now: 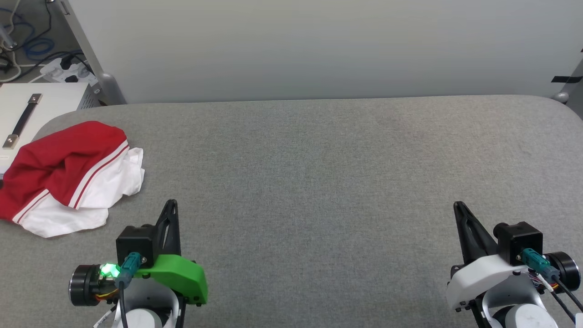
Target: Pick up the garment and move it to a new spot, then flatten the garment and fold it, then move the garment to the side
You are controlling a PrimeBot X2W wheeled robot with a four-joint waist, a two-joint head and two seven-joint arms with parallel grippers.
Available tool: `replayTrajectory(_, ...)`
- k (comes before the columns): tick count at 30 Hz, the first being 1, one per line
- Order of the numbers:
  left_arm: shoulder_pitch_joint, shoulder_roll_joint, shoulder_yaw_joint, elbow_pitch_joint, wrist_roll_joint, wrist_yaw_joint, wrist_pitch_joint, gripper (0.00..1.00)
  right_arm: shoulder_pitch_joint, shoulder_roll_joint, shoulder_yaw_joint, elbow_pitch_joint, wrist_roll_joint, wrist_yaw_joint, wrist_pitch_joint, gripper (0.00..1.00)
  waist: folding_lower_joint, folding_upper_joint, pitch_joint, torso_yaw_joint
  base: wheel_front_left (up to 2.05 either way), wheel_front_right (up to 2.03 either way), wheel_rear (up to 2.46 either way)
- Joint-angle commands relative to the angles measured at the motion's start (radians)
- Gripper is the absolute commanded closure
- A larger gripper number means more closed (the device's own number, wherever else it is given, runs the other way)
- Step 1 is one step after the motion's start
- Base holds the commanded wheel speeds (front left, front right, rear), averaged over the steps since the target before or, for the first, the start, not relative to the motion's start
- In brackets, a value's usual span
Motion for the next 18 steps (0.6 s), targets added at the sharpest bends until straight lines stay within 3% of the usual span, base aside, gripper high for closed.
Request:
replayTrajectory(1, 0.014, -0.004, 0.000, -0.003, 0.010, 0.003, -0.001, 1.00, 0.007, 0.002, 0.002, 0.002, -0.009, -0.001, 0.003, 1.00, 0.0000, 0.0000, 0.000, 0.000, 0.00, 0.00, 0.00)
replayTrajectory(18, 0.014, -0.004, 0.000, -0.003, 0.010, 0.003, -0.001, 1.00, 0.007, 0.002, 0.002, 0.002, -0.009, -0.001, 0.003, 1.00, 0.0000, 0.0000, 0.000, 0.000, 0.00, 0.00, 0.00)
